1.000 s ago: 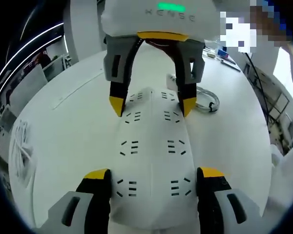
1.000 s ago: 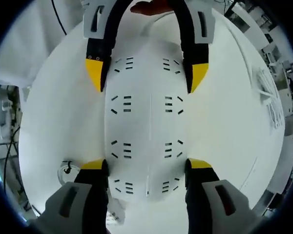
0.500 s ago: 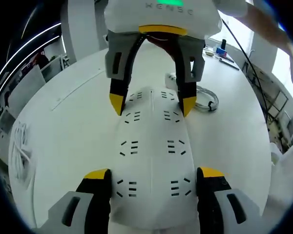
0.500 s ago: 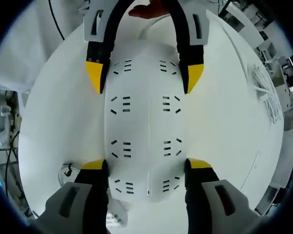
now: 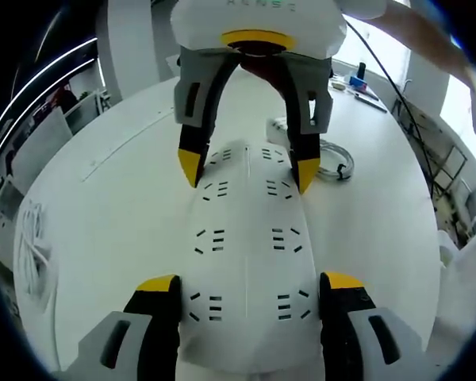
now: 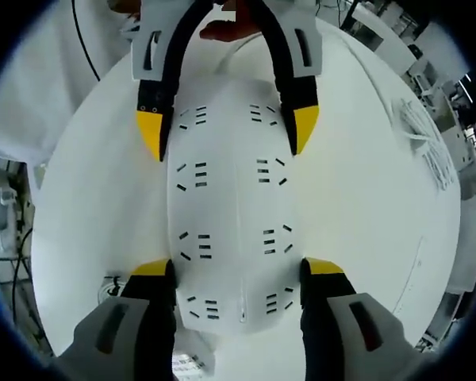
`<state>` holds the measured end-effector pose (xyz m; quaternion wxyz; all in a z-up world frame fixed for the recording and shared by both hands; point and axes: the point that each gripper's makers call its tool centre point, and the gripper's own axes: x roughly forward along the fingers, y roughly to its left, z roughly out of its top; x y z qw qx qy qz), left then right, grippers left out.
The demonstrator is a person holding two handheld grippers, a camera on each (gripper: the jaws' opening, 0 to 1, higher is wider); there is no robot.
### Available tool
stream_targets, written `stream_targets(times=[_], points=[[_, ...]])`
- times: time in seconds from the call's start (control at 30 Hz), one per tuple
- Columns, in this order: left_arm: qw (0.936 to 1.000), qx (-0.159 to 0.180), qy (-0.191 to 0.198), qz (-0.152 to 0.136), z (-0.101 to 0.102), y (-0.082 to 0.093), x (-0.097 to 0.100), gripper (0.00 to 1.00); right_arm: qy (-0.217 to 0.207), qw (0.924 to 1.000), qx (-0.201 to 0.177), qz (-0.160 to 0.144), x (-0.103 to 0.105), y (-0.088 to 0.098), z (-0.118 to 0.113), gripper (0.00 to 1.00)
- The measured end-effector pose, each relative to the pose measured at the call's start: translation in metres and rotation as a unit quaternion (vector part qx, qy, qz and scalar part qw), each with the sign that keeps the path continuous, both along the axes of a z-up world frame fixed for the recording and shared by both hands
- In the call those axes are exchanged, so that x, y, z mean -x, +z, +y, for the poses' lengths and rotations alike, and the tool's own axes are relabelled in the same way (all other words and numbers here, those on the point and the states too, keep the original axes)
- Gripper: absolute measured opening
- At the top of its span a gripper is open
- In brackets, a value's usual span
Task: Straighten the power strip on the desk, plug the charger into it
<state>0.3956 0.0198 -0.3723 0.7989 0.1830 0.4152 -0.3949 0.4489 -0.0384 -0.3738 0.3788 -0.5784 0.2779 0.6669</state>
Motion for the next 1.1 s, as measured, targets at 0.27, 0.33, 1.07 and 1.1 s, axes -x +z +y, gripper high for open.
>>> stream_targets(times=[0.27,0.33,1.07,1.1], points=[[0.9998,-0.009,-0.016,0.007,-0.001,0.0,0.0,0.71,-0.013,0.9999,0.01,-0.003,0.0,0.0,-0.001,0.62],[0.9997,-0.013,-0.019,0.009,-0.001,0.0,0.001,0.71,-0.015,0.9998,0.013,-0.006,0.0,0.0,-0.001,0.62],[0.9965,-0.043,-0.066,0.028,0.005,-0.001,-0.009,0.7,-0.066,0.9975,0.024,-0.009,0.007,0.0,-0.006,0.62],[0.9964,-0.044,-0.068,0.028,0.005,-0.001,-0.009,0.7,-0.068,0.9974,0.023,-0.009,0.007,0.0,-0.006,0.62]])
